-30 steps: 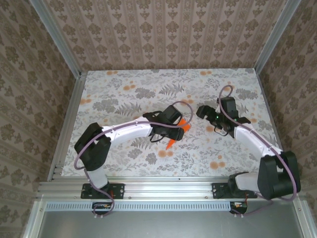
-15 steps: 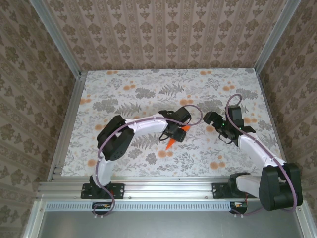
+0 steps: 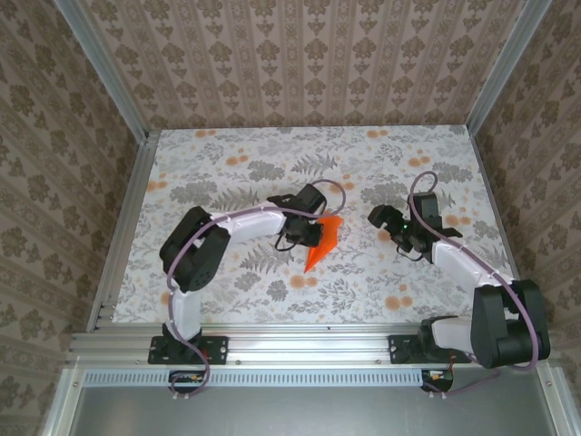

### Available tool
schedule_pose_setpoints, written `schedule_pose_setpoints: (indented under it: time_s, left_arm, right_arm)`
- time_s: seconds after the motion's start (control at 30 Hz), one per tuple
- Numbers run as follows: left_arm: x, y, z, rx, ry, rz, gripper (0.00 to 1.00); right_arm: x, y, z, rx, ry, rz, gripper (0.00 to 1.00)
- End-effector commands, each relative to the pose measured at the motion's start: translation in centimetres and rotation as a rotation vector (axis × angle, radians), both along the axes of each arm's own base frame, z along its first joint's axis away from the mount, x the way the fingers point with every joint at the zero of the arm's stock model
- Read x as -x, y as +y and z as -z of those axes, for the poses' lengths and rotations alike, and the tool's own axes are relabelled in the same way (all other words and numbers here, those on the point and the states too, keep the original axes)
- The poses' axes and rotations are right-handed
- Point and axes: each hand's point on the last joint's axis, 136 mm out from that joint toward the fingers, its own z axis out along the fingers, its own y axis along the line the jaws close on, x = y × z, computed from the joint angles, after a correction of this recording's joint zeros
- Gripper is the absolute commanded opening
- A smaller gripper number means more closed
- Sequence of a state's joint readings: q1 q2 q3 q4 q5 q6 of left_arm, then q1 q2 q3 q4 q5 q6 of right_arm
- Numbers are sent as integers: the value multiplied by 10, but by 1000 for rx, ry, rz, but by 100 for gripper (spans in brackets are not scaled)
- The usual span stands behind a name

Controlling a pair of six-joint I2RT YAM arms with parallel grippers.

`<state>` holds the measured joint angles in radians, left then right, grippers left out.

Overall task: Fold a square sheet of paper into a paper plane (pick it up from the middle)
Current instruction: Turn over a paper plane at the center of the table.

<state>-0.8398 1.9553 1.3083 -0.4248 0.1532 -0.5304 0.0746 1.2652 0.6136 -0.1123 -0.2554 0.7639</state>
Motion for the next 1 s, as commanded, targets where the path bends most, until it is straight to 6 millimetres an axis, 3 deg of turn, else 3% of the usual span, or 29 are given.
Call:
schedule_pose_setpoints:
  time_s: [0.0,0.17,0.33,0.53,0.67,0.83,0.97]
  left_arm:
    - [-5,-12,-21,212,59,-52,12]
    - [-12,-5,-16,314,113,-148,9]
    - [-16,1,-6,374,149,-256,5]
    - [-20,8,1,409,151,-356,5]
    - [-18,12,8,414,163,-382,7]
    - [-16,15,7,452,179,-383,18]
    - [-17,11,-8,493,170,-349,27]
  right_arm:
    - [-2,12,-2,-60,-6,-37,88]
    - [4,30,-2,-35,30,-90,80]
    - [14,61,1,29,71,-146,69]
    - [19,109,-4,101,50,-272,68]
    - [17,139,6,110,67,-386,69]
    - [8,160,16,104,78,-487,71]
    - [4,165,27,128,107,-536,72]
